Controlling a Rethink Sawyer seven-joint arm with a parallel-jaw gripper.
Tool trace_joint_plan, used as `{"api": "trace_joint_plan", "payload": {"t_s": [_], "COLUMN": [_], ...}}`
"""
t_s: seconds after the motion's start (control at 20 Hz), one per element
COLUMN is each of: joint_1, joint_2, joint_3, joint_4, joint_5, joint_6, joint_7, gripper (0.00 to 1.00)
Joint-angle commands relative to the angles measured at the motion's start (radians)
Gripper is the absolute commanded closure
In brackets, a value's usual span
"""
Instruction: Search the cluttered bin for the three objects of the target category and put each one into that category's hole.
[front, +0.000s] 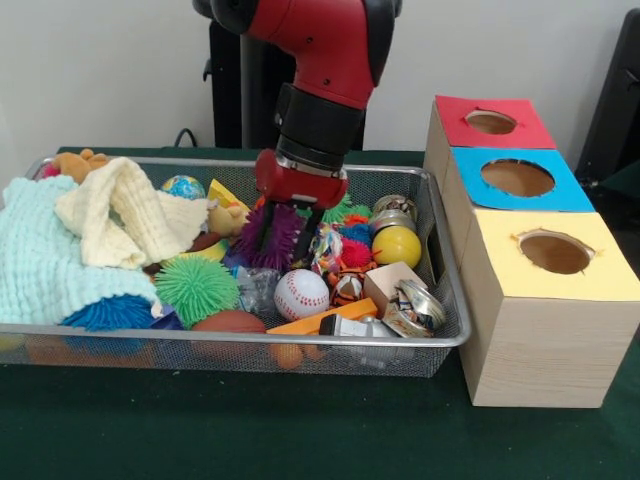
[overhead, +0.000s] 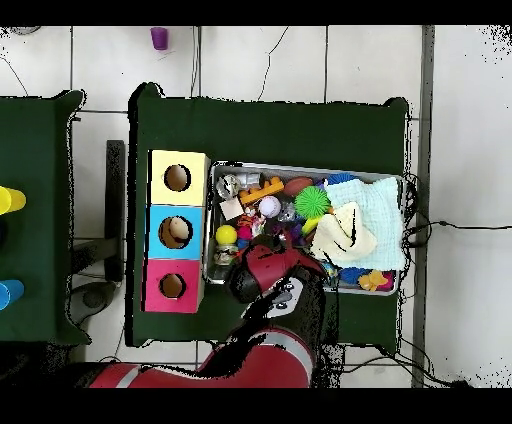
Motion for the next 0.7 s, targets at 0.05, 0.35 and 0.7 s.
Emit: {"api": "trace_joint_plan", "payload": {"t_s": [0.05, 0.35, 0.7], "joint_1": [0.01, -0.001, 0.049], "joint_2": [0.067, 0.072, 0.085], "joint_3": [0.066, 0.09, 0.034], "joint_4": [-0.058, -0.13, -0.18], "joint_5": [-0.023, -0.043, -0.04], "joint_6": [-0.05, 0.017, 0.05], "joint_7": [0.1, 0.05, 0.039], "gripper": [0.0, 0.0, 0.0]}}
